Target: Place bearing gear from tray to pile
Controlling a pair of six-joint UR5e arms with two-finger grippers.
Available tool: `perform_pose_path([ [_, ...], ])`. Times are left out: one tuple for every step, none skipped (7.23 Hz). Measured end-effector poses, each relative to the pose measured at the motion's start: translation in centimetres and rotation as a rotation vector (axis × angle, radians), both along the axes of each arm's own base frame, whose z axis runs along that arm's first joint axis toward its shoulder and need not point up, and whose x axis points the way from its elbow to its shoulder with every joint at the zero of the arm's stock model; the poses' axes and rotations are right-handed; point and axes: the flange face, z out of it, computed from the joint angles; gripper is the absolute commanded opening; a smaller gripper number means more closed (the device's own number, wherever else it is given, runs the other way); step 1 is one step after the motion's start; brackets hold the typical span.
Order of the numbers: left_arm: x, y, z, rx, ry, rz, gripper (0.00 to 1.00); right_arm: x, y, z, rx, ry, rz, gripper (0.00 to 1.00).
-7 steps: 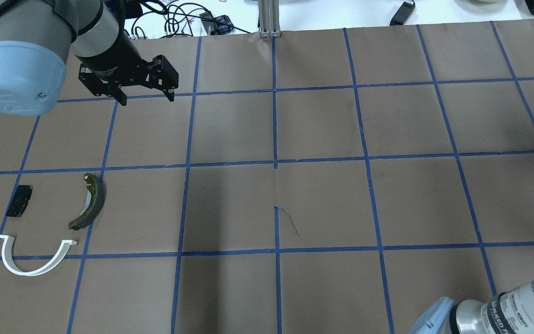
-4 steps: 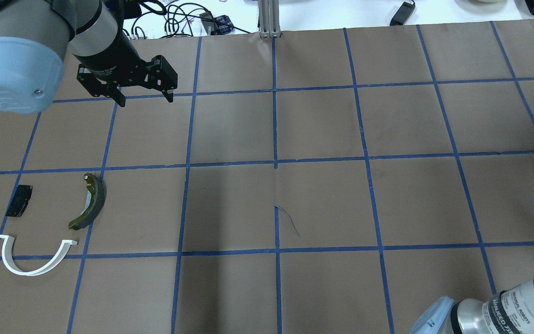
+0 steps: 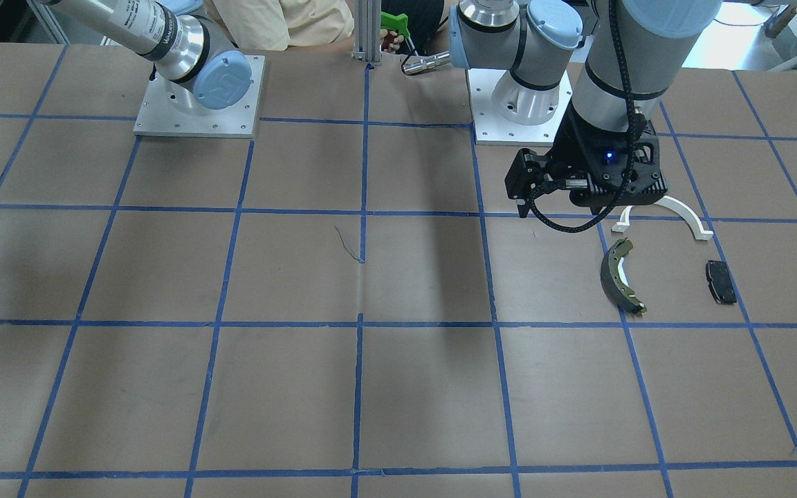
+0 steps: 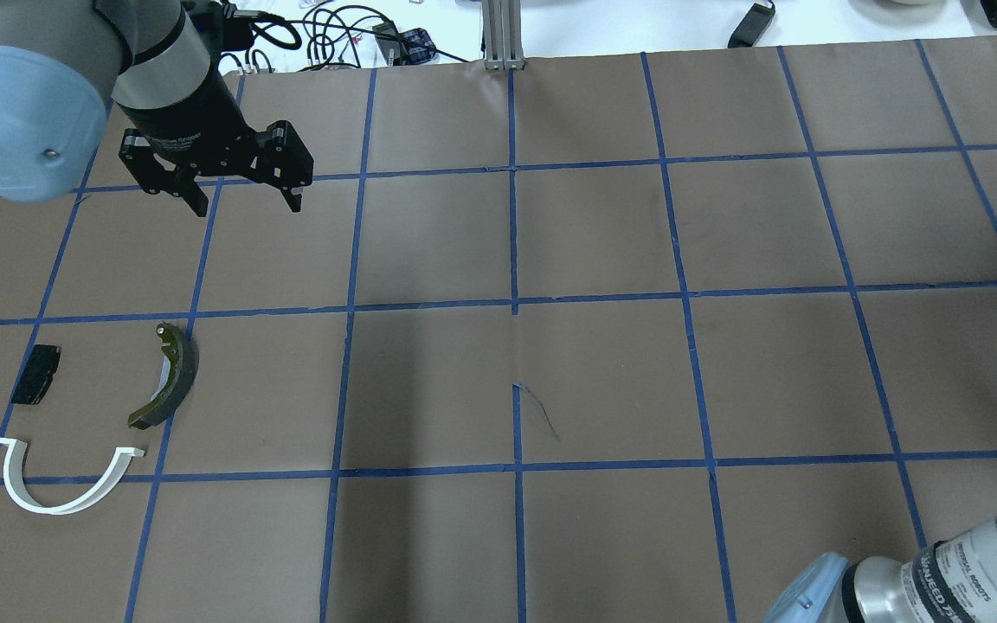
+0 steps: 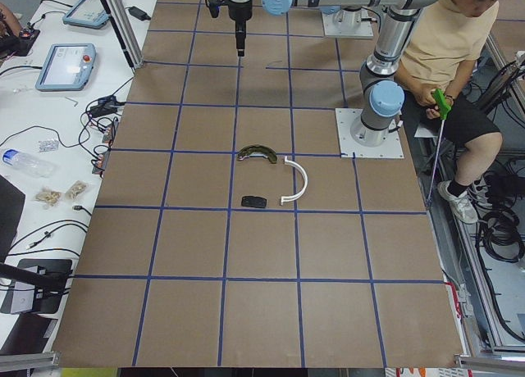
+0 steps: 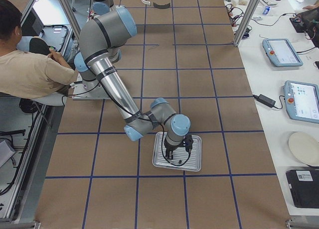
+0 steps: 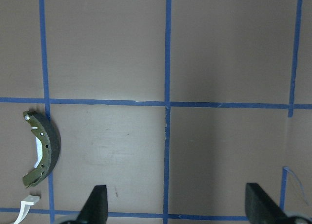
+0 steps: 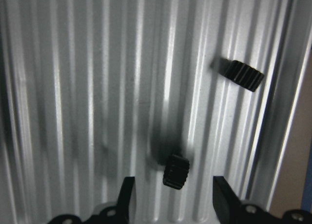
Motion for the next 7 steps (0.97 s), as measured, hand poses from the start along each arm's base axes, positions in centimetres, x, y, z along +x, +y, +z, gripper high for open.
perform_pose_path([
  [0.1,0.0,0.0,-0.002,-0.003,-0.001,1.0,-0.1,-0.1,0.1,-0.005,0.001,-0.002,0.49],
  [0.0,-0.1,-0.1,-0.003,0.011,0.001,1.0,-0.1,-0.2,0.2,-0.011,0.0,-0.002,0.5],
  [-0.3,-0.2,-0.2,-0.005,0.043,0.004,1.0,-0.1,-0.3,0.1,-0.015,-0.003,-0.002,0.5],
  [-0.5,-0.3,-0.2,-0.009,0.067,0.005,1.0,-0.1,-0.4,-0.2,-0.015,-0.007,-0.001,0.49],
  [-0.5,-0.2,-0.2,-0.013,0.077,0.006,1.0,-0.2,-0.5,-0.6,-0.017,-0.008,-0.001,0.48],
  [-0.5,-0.2,-0.2,-0.014,0.08,0.006,1.0,-0.4,-0.6,-0.9,-0.024,-0.003,-0.001,0.33],
  [-0.6,-0.1,-0.2,-0.014,0.081,0.006,1.0,-0.5,-0.7,-1.1,-0.028,0.002,-0.001,0.23],
])
